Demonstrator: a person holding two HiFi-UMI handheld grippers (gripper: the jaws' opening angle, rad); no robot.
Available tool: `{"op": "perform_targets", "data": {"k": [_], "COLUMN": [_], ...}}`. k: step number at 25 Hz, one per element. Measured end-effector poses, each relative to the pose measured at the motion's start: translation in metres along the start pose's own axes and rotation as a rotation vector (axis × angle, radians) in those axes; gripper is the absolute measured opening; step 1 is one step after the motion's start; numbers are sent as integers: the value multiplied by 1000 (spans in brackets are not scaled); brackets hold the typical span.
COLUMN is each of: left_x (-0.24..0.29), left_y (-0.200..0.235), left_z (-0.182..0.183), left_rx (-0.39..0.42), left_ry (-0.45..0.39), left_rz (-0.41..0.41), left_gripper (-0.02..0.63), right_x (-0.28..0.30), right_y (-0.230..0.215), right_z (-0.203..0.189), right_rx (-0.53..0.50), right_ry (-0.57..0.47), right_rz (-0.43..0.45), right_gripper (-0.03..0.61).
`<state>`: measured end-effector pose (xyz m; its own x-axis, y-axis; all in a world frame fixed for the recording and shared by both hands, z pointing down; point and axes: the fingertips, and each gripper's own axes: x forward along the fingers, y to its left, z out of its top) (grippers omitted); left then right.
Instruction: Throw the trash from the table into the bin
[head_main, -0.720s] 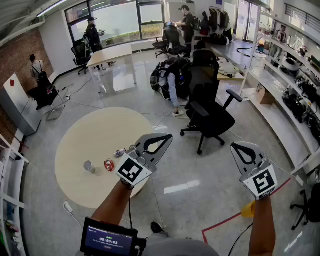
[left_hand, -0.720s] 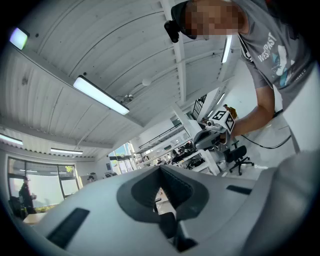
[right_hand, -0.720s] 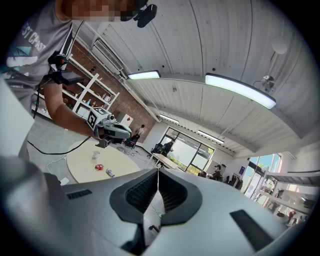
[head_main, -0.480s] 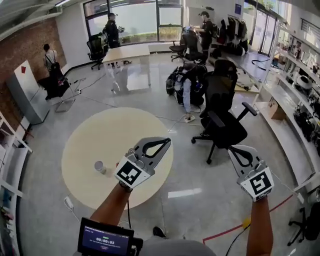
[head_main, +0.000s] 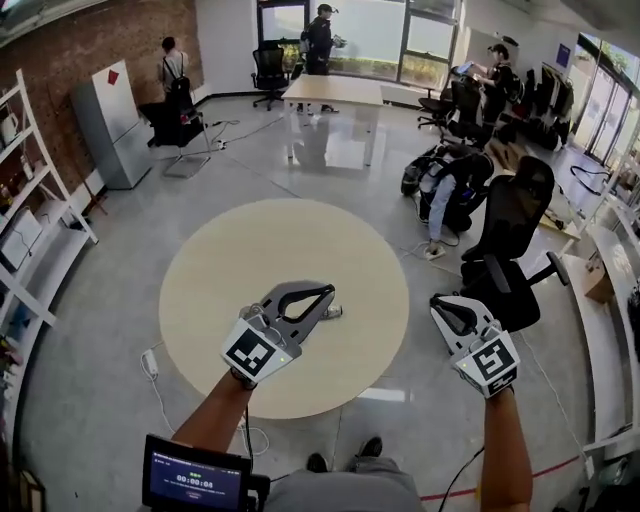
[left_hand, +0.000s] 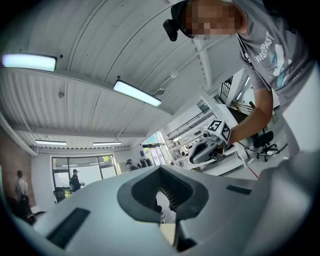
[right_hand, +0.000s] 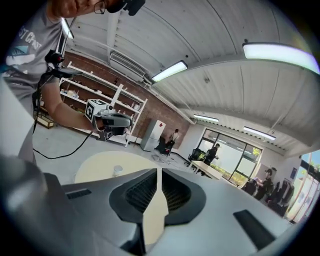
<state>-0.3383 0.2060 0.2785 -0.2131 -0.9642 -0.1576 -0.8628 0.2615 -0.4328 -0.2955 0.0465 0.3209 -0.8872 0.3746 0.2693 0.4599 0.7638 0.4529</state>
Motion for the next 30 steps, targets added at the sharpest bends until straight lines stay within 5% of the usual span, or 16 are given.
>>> {"op": "perform_targets", "data": {"k": [2, 4, 7, 17, 30], "left_x": [-15, -29, -46, -99, -124], "left_y": [13, 27, 50, 107, 127], "left_z": [-6, -19, -56, -181, -277], "left_rx": [0, -17, -28, -124, -329], "left_ry": [41, 80, 135, 354, 503], "left_rz": [33, 83, 136, 245, 351], "left_gripper": [44, 44, 44, 43, 43], "right_x": [33, 74, 145, 374, 476], "right_y": [8, 17, 32, 115, 177], "right_z": [0, -7, -33, -182, -316], "right_rx": [11, 19, 16, -1, -141], "right_ry": [14, 31, 60, 303, 578], "right_rz": [78, 175, 284, 614, 875], "right_gripper": [18, 108, 158, 163, 201]}}
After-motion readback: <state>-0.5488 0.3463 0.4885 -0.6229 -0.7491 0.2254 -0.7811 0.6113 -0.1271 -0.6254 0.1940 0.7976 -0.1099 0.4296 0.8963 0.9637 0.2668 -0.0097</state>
